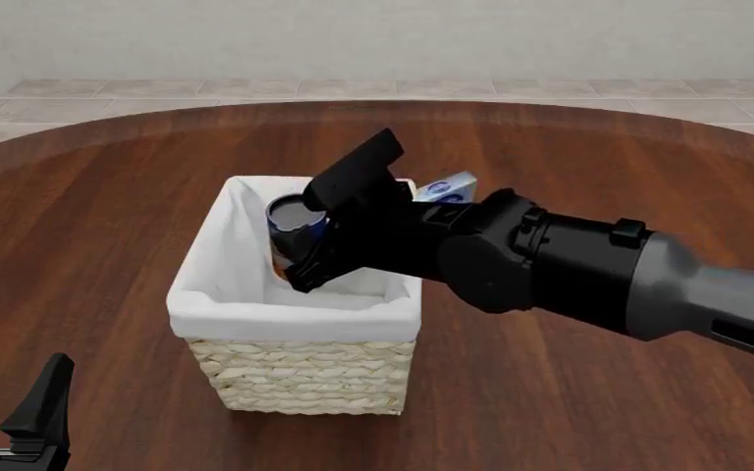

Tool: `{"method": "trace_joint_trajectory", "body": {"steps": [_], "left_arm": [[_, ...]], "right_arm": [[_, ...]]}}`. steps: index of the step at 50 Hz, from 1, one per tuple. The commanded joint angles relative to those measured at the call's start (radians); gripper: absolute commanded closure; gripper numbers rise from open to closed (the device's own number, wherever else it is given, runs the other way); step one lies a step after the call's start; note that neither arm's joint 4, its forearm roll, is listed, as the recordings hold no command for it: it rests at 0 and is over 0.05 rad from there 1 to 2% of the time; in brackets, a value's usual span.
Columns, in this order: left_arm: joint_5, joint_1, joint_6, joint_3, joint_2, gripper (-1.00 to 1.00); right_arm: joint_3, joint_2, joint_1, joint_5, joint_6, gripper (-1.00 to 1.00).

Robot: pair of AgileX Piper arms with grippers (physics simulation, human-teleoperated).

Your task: Pick up the alphabet soup and put it in the basket.

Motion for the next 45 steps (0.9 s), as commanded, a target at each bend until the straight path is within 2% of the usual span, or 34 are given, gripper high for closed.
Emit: {"method": "trace_joint_trajectory", "body": {"steps": [1,45], "left_arm": [[0.000,0.000,0.000,0.000,0.000,-1.00],[0.000,0.000,0.000,0.000,0.000,-1.00]], "right_arm": [[-0.010,0.000,0.002,-0.001,0.022,1.00],[0.016,0.012,0.006,-0.022,0.043,1.00]]}}
